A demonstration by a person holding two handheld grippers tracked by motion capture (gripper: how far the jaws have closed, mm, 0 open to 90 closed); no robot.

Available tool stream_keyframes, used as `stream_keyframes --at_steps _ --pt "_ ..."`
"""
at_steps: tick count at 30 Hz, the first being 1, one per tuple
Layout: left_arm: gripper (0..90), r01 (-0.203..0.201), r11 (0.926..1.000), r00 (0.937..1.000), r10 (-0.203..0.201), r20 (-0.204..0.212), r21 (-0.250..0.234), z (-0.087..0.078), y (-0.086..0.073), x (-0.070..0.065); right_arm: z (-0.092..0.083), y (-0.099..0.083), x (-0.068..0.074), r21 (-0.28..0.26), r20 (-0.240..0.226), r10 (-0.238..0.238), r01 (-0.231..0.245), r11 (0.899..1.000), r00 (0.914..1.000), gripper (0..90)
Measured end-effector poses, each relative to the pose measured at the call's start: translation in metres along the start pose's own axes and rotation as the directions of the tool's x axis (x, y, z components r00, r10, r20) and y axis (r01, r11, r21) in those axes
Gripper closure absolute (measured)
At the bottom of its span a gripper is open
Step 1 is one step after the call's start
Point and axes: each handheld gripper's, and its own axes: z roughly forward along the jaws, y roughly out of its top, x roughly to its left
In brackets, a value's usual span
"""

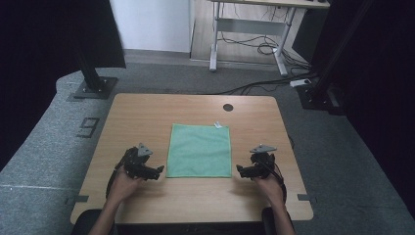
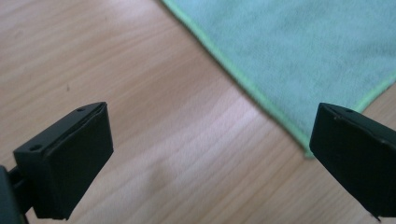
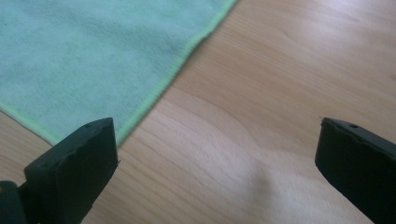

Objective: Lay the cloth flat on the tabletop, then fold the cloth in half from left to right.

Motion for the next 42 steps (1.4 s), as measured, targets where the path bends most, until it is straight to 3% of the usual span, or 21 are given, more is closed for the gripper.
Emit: stream_keyframes --at_steps 4,12,17,22,25,42 --pt "0.0 0.002 0.9999 0.9999 -0.002 -0.011 0.01 0.004 -0.015 0.002 -0.001 -0.009 -0.004 -0.002 0.011 0.031 -0.031 1.0 0.9995 0.0" --pt "0.0 0.033 0.9993 0.9992 -0.033 0.024 0.017 0.013 -0.029 0.008 0.011 -0.025 -0.004 0.03 0.022 0.043 -0.043 0.999 0.9988 0.0" --pt "0.0 0.028 0.9994 0.9978 -0.029 0.06 0.02 0.018 -0.032 0.007 0.017 -0.029 -0.002 0.031 0.016 0.037 -0.038 0.999 0.9992 0.0" --pt "0.0 0.032 0.9992 0.9973 -0.034 0.065 0.024 0.019 -0.032 0.008 0.018 -0.031 -0.004 0.011 0.021 0.044 -0.045 0.999 0.9988 0.0" --pt "0.0 0.036 0.999 0.9973 -0.038 0.063 0.025 0.019 -0.032 0.007 0.019 -0.032 -0.004 -0.017 0.025 0.049 -0.048 0.999 0.9985 0.0" --pt "0.0 0.064 0.9976 0.9972 -0.065 0.037 0.025 0.02 -0.031 0.007 0.02 -0.032 -0.003 -0.018 0.027 0.052 -0.052 0.998 0.9983 0.0"
